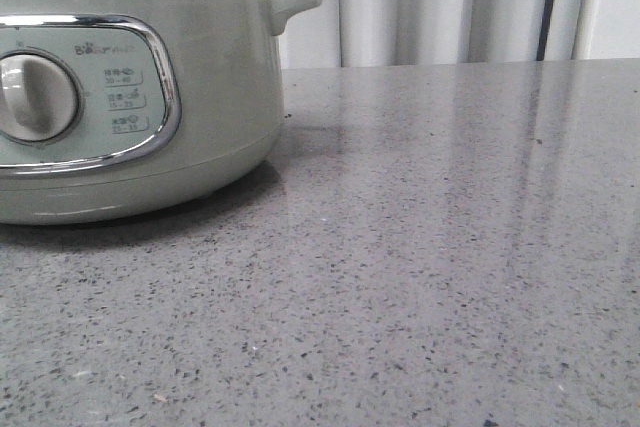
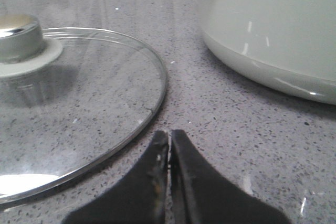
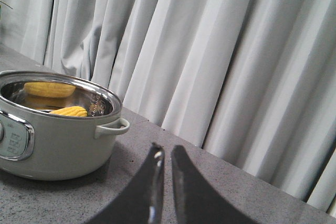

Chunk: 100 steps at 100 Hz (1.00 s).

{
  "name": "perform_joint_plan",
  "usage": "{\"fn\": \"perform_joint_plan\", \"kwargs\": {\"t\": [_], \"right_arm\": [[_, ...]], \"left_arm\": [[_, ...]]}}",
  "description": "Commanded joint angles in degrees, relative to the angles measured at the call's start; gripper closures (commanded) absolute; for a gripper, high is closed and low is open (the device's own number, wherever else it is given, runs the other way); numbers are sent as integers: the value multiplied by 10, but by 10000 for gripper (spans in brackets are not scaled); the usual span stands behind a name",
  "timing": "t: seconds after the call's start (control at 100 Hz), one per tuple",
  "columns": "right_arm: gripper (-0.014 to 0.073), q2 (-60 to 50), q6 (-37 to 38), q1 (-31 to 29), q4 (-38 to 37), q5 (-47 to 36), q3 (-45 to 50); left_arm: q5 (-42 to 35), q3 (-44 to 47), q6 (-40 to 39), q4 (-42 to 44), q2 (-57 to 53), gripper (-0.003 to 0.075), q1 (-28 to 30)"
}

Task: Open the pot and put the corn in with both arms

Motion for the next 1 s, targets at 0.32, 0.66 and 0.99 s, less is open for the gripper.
{"fn": "perform_joint_plan", "kwargs": {"t": [0.32,0.66,0.99], "right_arm": [[589,9,0,-3,-13,-41,-12],[589,9,0,-8,-15,-41,-1],[589,7,0,-224,84,-62,125]], "left_arm": [[-33,15,-12,3,-16,741,3],[-33,15,-12,3,-16,741,3],[-33,15,-12,3,-16,741,3]]}}
